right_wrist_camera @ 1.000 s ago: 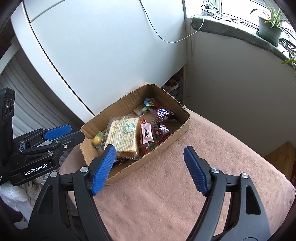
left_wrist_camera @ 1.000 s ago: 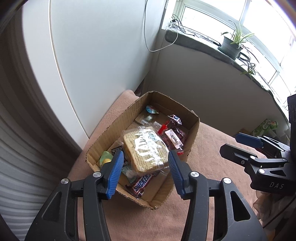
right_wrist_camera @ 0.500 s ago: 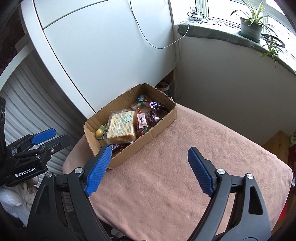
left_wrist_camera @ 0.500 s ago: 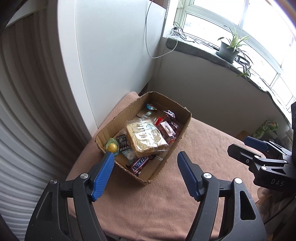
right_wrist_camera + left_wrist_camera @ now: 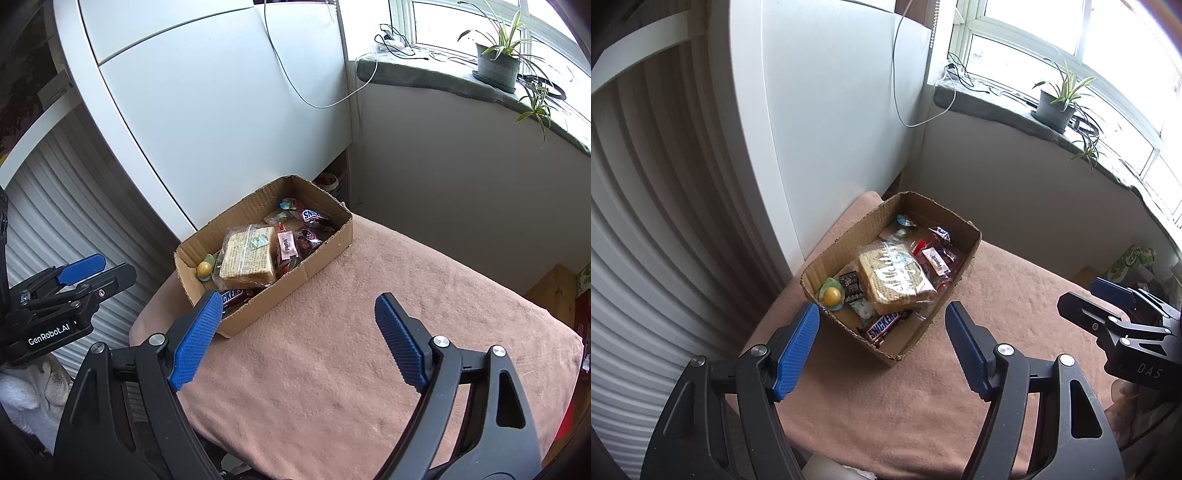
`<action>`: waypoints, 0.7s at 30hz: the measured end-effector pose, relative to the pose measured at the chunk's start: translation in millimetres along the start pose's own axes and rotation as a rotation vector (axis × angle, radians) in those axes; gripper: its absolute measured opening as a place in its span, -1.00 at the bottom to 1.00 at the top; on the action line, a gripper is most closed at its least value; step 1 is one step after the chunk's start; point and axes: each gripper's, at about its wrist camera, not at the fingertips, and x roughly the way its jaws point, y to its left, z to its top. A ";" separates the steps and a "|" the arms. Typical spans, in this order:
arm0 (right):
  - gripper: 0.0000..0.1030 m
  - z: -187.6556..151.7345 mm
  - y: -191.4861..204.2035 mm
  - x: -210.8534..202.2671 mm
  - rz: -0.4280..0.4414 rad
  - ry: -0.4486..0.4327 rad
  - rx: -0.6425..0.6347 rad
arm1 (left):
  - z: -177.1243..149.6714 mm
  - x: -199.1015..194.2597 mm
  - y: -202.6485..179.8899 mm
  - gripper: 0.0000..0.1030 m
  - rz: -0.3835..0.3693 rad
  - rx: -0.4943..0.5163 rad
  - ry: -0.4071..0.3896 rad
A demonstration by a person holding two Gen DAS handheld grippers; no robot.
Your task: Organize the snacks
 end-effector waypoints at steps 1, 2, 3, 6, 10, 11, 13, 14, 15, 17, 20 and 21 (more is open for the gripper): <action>0.69 -0.5 0.2 -0.4 0.001 0.001 0.001 | -0.7 -0.7 -0.5 0.37 0.002 0.000 0.000; 0.69 -0.7 -0.1 -0.5 0.002 0.001 0.001 | -1.4 -1.7 -1.2 0.37 0.007 0.001 -0.001; 0.69 -1.0 -0.4 -0.6 0.005 0.000 0.002 | -1.6 -2.3 -1.6 0.37 0.011 0.002 -0.002; 0.69 -1.4 -1.3 -0.4 0.010 0.001 0.006 | -2.8 -4.3 -3.1 0.37 0.020 0.007 -0.007; 0.69 -2.8 0.1 -0.6 0.020 0.000 0.006 | -3.9 -7.2 -4.0 0.38 0.024 0.010 -0.009; 0.69 -3.1 0.9 -0.4 0.020 0.001 0.003 | -4.1 -7.2 -3.9 0.38 0.024 0.008 -0.006; 0.69 -4.0 1.7 -0.4 0.019 0.002 -0.002 | -3.8 -6.2 -2.9 0.38 0.018 0.002 0.002; 0.69 -4.4 2.0 -0.4 0.018 0.002 -0.003 | -4.1 -6.1 -2.8 0.38 0.018 0.000 0.004; 0.69 -4.3 2.2 -0.3 0.018 0.003 -0.002 | -4.4 -5.9 -2.9 0.38 0.018 0.001 0.006; 0.69 -4.5 2.2 -0.3 0.017 0.005 -0.001 | -4.2 -6.4 -3.0 0.38 0.019 0.003 0.004; 0.69 -4.8 1.6 -1.3 0.011 0.005 -0.001 | -3.3 -8.5 -3.6 0.38 0.012 0.002 -0.004; 0.69 -4.9 1.1 -1.3 0.009 0.005 0.000 | -3.0 -9.6 -3.7 0.38 0.009 0.001 -0.008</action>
